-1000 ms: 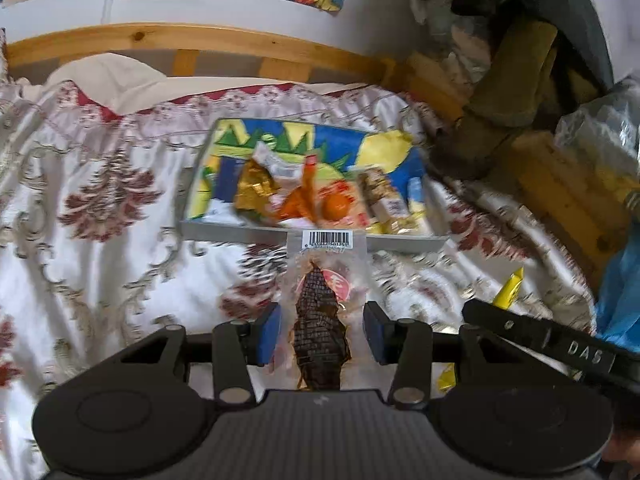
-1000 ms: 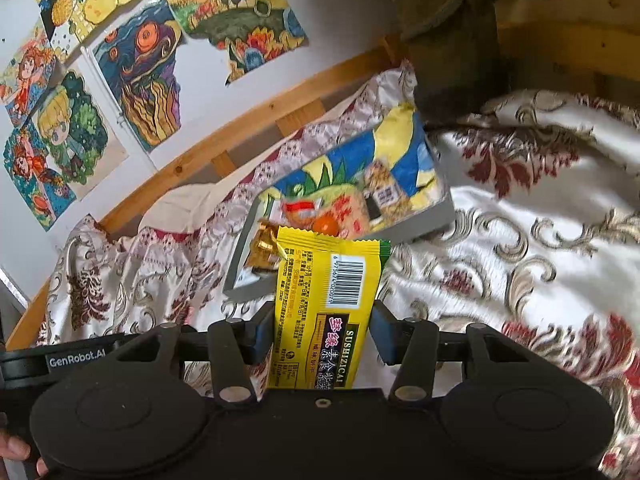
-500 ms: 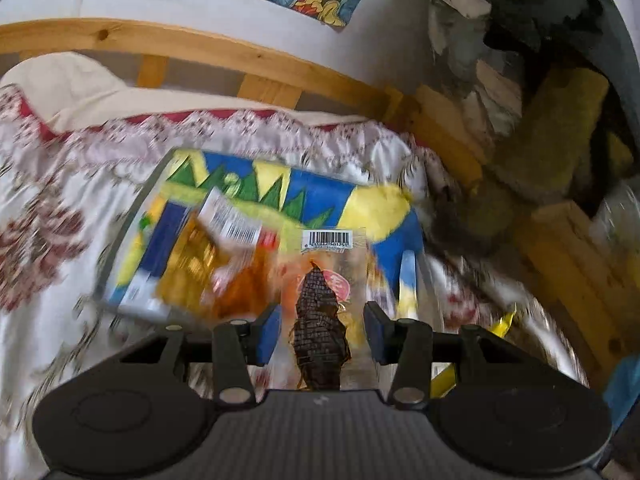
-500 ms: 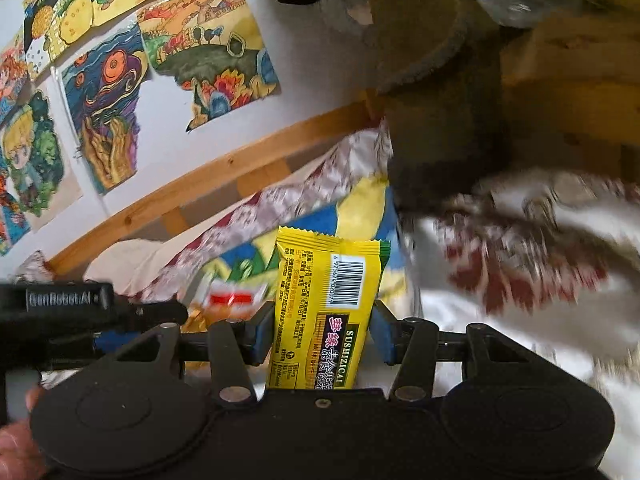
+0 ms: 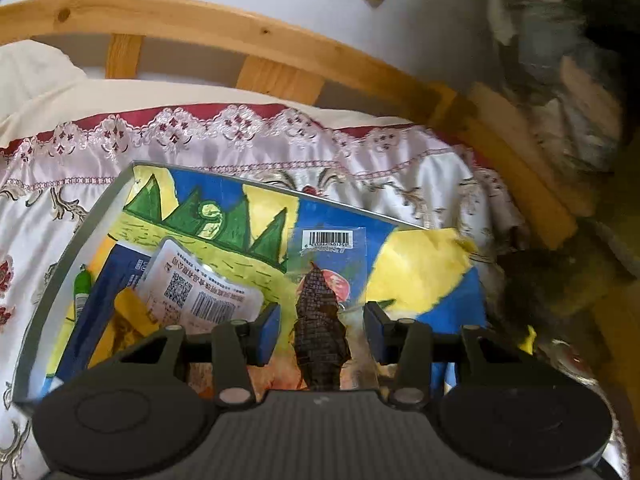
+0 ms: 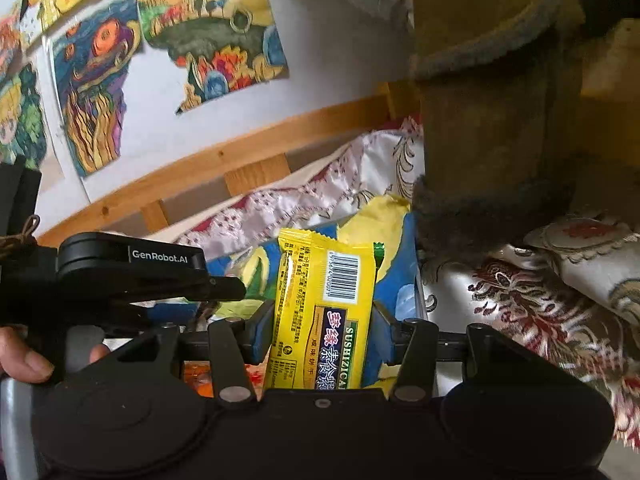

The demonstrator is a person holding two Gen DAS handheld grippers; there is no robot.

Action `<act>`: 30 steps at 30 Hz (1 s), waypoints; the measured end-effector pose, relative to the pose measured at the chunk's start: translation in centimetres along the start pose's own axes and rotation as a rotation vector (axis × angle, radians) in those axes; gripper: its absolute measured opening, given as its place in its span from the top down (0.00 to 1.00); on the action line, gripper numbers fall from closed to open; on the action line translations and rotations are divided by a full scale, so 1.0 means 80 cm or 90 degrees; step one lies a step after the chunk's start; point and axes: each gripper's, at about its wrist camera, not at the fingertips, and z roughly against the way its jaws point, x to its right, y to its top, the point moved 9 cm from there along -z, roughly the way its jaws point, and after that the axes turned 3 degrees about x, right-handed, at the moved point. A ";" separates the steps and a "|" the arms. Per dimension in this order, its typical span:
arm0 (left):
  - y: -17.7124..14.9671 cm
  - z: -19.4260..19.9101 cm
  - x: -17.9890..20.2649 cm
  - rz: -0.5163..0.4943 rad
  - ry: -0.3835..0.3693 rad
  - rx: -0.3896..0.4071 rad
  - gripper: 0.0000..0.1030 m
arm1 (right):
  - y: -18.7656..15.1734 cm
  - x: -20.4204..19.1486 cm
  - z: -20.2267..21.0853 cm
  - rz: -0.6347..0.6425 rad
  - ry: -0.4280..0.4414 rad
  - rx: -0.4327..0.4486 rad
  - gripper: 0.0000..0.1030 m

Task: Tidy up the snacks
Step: 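Carry the brown pack with left tool while right tool carries the yellow bar to the tray, then lower both snacks into the tray and open both tools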

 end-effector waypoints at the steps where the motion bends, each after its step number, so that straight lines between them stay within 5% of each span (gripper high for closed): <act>1: 0.000 -0.005 0.000 -0.002 0.007 -0.002 0.53 | 0.000 0.002 -0.005 0.007 -0.005 -0.002 0.50; 10: -0.002 -0.026 0.002 -0.071 0.055 -0.013 0.52 | -0.010 0.023 -0.042 0.012 -0.038 -0.040 0.50; 19: -0.002 -0.031 -0.003 -0.066 0.067 -0.022 0.51 | -0.015 0.021 -0.054 0.011 -0.040 -0.042 0.49; 30: 0.005 -0.003 -0.001 -0.068 0.103 0.028 0.17 | 0.009 0.014 -0.029 0.004 -0.025 0.008 0.37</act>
